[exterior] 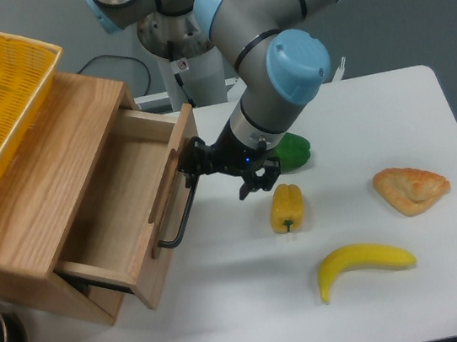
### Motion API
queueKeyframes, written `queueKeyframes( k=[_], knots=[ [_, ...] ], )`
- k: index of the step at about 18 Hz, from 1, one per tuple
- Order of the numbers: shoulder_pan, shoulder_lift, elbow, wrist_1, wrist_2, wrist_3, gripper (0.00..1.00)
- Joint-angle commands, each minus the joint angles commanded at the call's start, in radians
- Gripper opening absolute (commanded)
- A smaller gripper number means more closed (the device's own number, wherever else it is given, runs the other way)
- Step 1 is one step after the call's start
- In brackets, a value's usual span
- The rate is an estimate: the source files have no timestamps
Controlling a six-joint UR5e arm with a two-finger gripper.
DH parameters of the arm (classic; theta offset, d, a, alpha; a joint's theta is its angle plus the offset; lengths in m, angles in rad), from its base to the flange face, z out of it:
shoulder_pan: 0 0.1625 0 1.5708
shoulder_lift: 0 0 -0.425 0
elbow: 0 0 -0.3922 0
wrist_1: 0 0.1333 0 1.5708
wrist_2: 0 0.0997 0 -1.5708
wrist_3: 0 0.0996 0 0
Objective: Slide the top drawer open
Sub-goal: 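Pull the handle outward, sliding the wooden drawer out of the cabinet, then hold the drawer open at full extension with the gripper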
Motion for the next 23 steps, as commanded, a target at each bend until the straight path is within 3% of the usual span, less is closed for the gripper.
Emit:
queueKeyframes(
  k=[23],
  knots=[
    [0.035, -0.008, 0.012, -0.006, -0.002, 0.028, 1.00]
  ],
)
